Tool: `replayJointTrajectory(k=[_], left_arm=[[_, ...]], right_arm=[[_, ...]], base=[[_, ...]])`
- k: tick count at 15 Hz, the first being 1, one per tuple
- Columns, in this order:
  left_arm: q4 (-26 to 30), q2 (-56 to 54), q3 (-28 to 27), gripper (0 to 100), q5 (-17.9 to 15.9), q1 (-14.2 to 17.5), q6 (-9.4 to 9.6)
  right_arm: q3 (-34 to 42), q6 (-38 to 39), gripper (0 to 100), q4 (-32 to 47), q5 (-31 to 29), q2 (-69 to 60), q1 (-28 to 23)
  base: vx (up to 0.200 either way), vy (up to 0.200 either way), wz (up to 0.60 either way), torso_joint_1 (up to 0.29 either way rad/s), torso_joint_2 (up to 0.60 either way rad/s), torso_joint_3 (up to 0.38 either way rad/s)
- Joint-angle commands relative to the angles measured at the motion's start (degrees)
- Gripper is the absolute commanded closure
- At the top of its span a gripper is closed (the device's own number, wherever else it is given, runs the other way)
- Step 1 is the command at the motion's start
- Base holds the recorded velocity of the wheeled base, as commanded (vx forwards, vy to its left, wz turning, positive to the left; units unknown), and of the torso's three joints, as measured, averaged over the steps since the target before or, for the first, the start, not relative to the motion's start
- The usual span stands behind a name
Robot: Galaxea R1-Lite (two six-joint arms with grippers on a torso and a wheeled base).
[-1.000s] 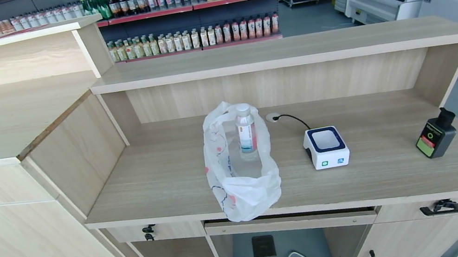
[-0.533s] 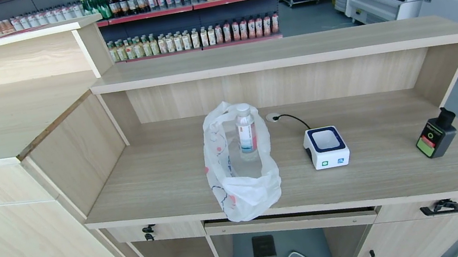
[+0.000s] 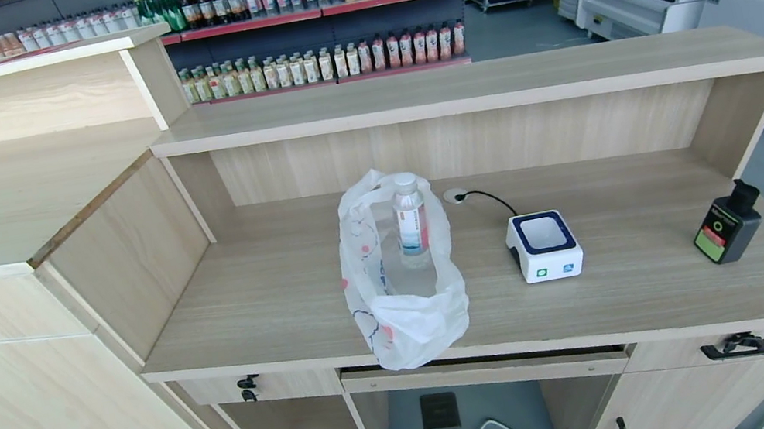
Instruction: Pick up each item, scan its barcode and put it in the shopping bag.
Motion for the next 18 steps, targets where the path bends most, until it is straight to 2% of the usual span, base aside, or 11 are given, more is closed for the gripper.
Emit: replayJointTrajectory(k=[1, 18], left_arm=[[0.0, 0.0, 0.0, 0, 0.0, 0.0, -0.02], [0.0, 0.0, 0.0, 0, 0.0, 0.0, -0.02]], right_arm=[[-0.1, 0.0, 0, -0.9, 0.5, 2.1, 0.8], [-1.0, 0.3, 0, -10.4, 0.4, 9.5, 6.5]], base=[[0.000, 0.000, 0.00, 0.000, 0.00, 0.000], [0.000, 0.000, 0.00, 0.000, 0.00, 0.000]])
